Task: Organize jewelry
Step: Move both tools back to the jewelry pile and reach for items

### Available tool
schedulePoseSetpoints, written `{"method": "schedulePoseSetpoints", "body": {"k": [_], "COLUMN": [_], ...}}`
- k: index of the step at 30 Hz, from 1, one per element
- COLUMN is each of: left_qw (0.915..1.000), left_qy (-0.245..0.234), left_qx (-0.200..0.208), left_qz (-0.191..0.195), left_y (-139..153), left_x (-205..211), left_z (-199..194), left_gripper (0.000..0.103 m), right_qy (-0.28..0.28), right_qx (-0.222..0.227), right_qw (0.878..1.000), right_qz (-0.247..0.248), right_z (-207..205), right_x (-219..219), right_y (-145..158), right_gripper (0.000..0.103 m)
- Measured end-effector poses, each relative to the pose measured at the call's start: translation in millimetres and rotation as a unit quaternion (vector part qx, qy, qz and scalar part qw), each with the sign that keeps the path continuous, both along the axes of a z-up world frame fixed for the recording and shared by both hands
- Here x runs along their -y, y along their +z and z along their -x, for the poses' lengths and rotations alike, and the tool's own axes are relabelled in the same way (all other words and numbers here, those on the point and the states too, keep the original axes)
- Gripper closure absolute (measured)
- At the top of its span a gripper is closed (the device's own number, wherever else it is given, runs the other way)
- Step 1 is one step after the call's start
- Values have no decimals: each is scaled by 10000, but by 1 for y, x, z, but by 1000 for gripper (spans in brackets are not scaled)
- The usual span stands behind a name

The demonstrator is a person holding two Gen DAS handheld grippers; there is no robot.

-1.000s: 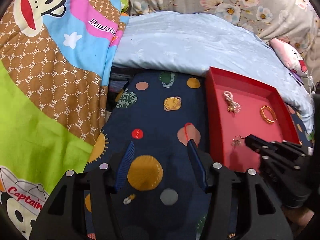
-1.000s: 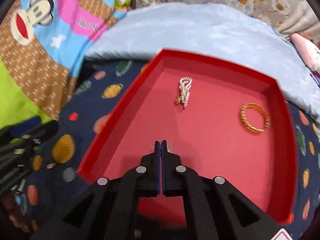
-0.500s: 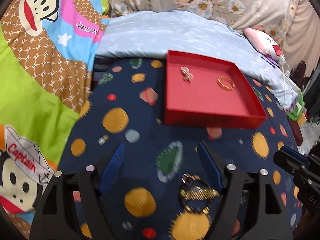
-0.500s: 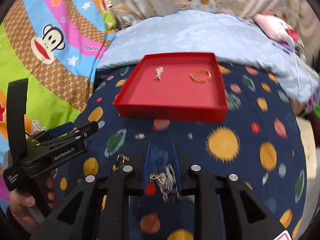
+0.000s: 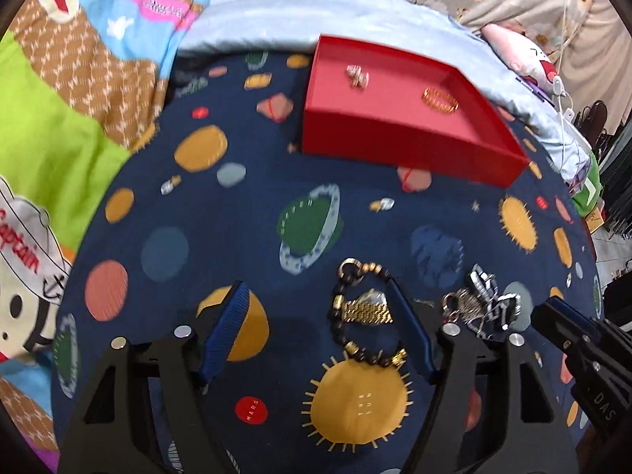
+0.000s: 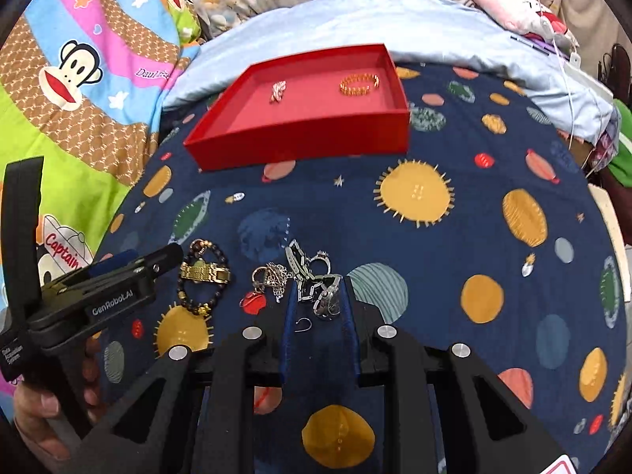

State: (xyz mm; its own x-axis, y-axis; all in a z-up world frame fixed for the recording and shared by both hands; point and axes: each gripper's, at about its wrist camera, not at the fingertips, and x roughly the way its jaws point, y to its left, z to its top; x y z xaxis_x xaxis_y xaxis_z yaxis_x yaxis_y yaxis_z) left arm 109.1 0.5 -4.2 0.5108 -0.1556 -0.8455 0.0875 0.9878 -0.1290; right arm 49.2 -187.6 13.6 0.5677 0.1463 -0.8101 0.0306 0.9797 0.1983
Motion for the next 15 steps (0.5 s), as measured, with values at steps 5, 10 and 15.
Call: {"method": "schedulePoseSetpoints", "body": {"k": [5, 10, 15], "left_qw": [10000, 9999, 9999], "left_qy": [0, -20, -126], "left_qx": [-86, -97, -96], "left_qz": [-29, -19, 35], "left_y": [-12, -20, -19], "left_x": [-3, -5, 0], "left_z": [-1, -1, -1], "left_gripper": [35, 38, 39], "right_qy": [-73, -132, -173], "right_qx": [-150, -198, -192], "right_qw": [9998, 9997, 9996], "right_qz": [-78, 17, -114], "right_z": [-9, -14, -15], "right_x": [1, -2, 2], "right_y": [-17, -26, -29], "right_gripper": [81, 80, 83]}}
